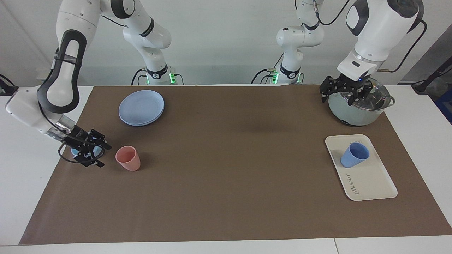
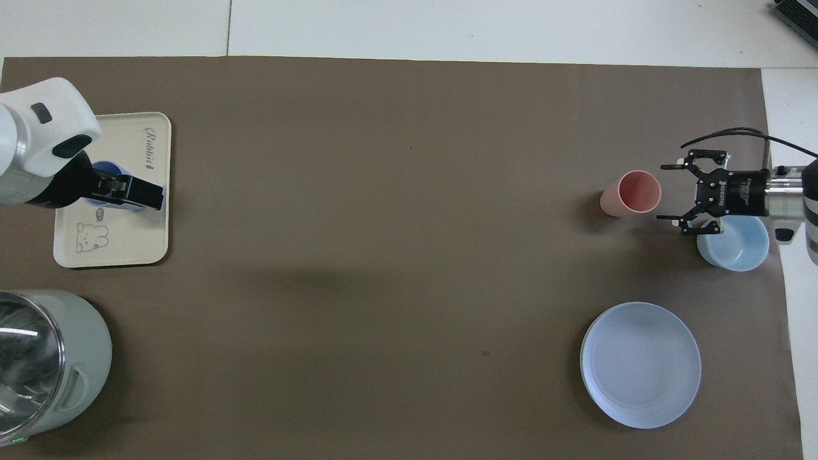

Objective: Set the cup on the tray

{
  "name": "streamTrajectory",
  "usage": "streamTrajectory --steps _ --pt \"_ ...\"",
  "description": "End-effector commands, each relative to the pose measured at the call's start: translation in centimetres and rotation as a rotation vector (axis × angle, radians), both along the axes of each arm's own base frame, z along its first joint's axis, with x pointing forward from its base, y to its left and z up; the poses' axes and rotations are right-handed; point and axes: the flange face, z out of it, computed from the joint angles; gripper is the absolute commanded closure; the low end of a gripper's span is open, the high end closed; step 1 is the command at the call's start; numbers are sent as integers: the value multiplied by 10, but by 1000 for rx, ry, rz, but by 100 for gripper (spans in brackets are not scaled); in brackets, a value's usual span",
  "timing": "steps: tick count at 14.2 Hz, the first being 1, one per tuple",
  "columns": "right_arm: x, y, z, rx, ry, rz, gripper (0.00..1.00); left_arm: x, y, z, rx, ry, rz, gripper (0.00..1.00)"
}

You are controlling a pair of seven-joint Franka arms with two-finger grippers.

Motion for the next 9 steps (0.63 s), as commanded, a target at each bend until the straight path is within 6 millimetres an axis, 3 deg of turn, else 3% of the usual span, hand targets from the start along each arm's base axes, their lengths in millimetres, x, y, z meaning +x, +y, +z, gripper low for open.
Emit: streamTrajectory --steps 1,5,9 --pt "-5 27 42 -144 -46 157 1 -1 2 8 22 17 9 0" --pt "-12 84 79 -259 -56 442 1 -8 7 18 28 40 6 0" --pt "-25 157 105 -408 -50 808 0 -10 11 16 28 37 -31 0"
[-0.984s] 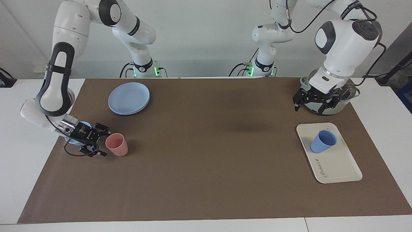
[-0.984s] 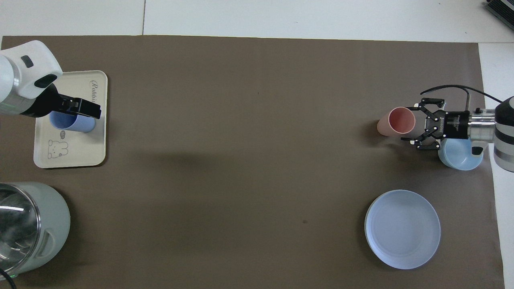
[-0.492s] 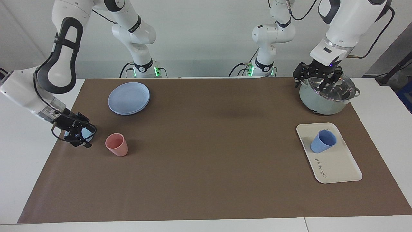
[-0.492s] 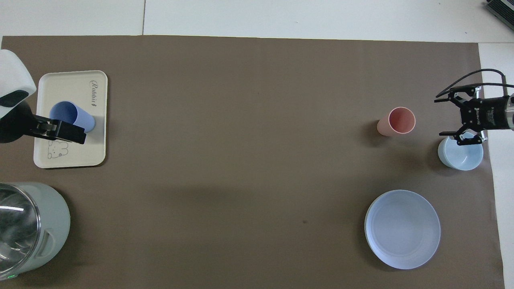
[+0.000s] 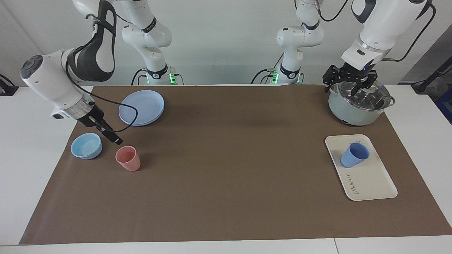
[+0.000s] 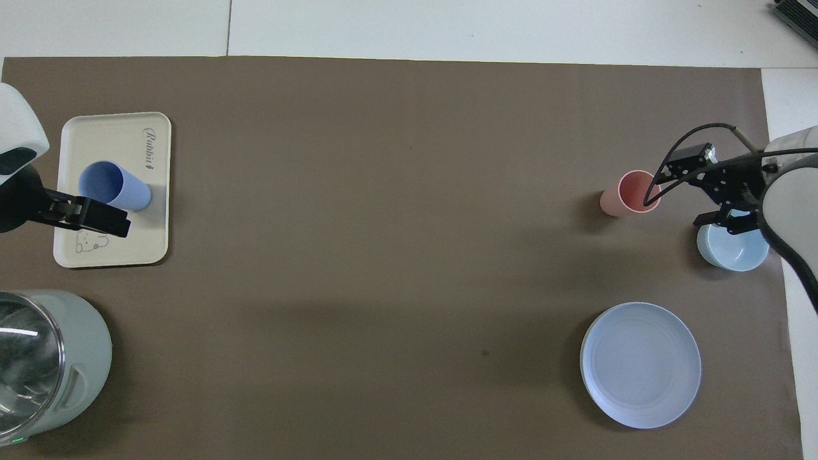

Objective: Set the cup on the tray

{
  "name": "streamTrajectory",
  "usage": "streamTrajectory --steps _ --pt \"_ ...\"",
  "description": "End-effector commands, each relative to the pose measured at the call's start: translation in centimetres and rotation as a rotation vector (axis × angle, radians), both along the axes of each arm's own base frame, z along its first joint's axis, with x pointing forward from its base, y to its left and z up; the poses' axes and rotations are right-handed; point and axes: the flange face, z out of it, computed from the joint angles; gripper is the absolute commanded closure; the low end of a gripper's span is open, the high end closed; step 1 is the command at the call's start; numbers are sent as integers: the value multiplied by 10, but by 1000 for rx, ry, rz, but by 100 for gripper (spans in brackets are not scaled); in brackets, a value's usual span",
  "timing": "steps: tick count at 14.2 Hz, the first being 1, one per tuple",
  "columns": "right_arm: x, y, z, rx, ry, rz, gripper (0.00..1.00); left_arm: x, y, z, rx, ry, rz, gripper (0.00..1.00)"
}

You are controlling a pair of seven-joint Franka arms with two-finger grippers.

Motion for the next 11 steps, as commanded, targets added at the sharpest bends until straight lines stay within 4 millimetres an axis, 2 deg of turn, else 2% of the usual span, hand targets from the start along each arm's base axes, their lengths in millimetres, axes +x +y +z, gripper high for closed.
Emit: streamTrajectory --steps 1,3,6,9,11 --pt "-14 47 21 -69 -16 205 0 -5 6 3 24 4 -20 0" --pt "-21 69 33 -87 -16 268 0 -7 8 -2 25 2 -16 0" --pt "-26 83 60 -167 -42 353 0 -9 9 -4 27 4 1 0" --pt "-28 97 96 -172 -24 388 0 -12 14 -5 40 8 -94 0" --pt "-29 105 114 -208 -27 451 0 -10 30 -6 34 5 -2 0"
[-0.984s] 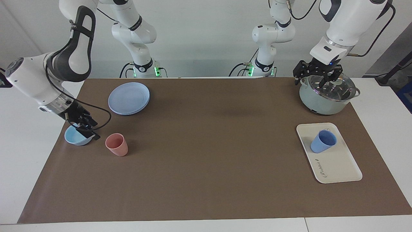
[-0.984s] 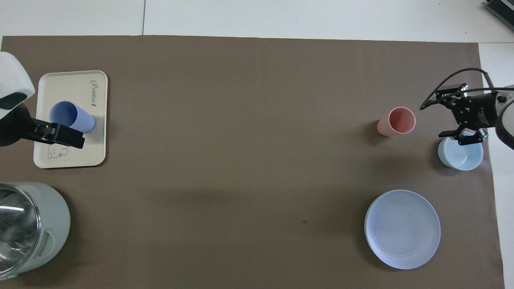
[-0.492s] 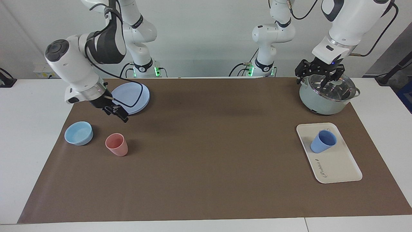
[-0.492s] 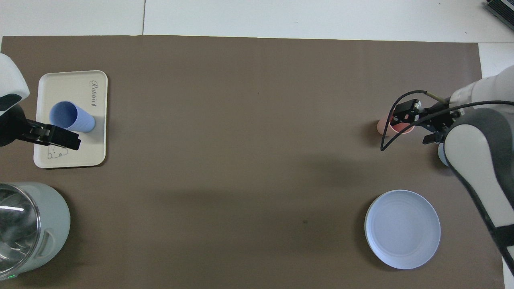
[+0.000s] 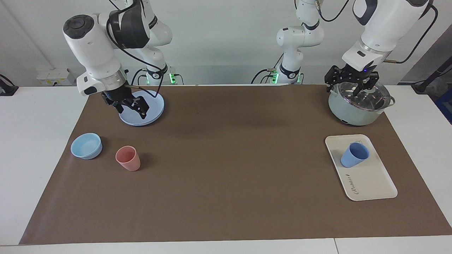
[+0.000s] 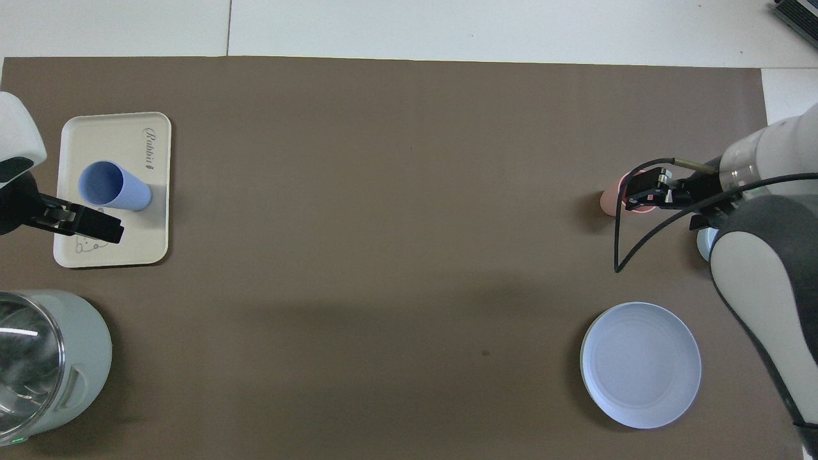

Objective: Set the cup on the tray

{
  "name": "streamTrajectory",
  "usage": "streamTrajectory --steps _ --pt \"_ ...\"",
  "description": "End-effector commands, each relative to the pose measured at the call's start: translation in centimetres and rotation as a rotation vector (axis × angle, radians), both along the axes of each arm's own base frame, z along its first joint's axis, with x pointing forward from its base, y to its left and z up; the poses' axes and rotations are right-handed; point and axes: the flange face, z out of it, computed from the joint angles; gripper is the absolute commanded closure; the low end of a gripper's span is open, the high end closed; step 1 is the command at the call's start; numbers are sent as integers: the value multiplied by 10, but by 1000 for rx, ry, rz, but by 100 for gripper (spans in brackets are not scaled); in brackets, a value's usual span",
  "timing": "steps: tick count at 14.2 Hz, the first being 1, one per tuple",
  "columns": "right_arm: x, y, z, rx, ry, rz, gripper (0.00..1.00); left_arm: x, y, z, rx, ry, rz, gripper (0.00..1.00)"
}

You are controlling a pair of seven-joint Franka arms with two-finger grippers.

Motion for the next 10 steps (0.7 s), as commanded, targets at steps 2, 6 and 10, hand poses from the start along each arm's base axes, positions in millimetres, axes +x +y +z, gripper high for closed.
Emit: streamTrajectory --steps 2,6,10 --pt "3 7 35 -47 -10 86 0 -8 12 1 19 -23 46 0" --pt "-3 5 46 -45 -19 155 0 -7 8 5 16 -23 87 0" --pt "-10 4 39 -44 -2 157 0 -8 3 1 19 -25 125 0"
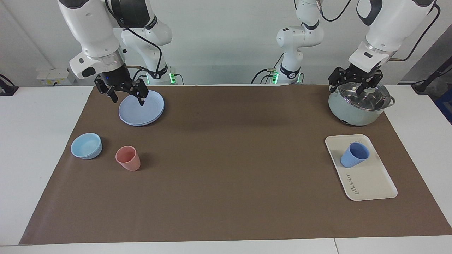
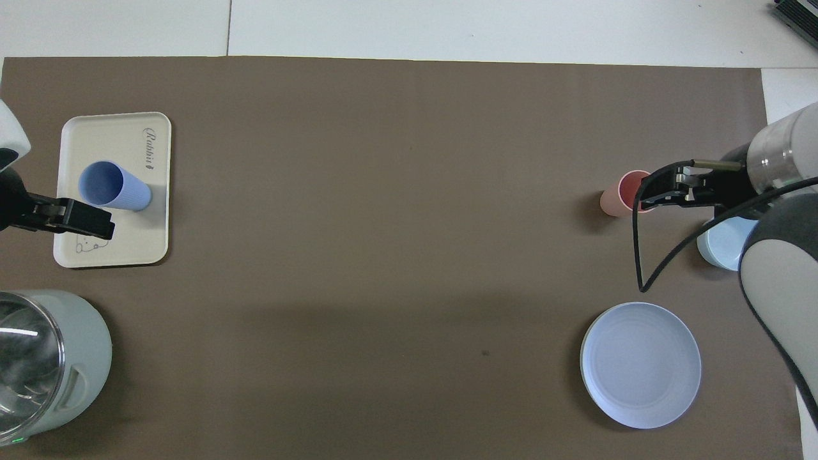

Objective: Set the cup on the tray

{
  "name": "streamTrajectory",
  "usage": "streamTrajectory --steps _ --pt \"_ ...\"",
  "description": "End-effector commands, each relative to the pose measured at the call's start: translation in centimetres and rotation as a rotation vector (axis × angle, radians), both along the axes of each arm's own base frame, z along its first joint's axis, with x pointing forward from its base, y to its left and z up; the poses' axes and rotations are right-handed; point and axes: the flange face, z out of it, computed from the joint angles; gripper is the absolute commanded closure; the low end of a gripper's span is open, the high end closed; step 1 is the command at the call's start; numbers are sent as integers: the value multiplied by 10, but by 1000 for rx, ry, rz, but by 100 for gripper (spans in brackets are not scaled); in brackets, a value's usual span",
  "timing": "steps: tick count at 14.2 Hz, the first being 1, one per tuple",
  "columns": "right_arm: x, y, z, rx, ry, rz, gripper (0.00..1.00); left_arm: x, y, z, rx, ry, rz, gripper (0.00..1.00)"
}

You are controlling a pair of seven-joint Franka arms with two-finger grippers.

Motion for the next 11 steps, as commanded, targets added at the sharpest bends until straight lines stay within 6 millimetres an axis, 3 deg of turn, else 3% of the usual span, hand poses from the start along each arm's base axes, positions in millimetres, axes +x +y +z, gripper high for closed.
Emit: streamTrajectory --steps 1,11 --pt "-7 -6 -1 -21 12 20 0 -8 -1 1 14 -19 18 0" --pt "-6 -10 -2 -19 5 16 0 -8 -3 0 14 -16 16 0"
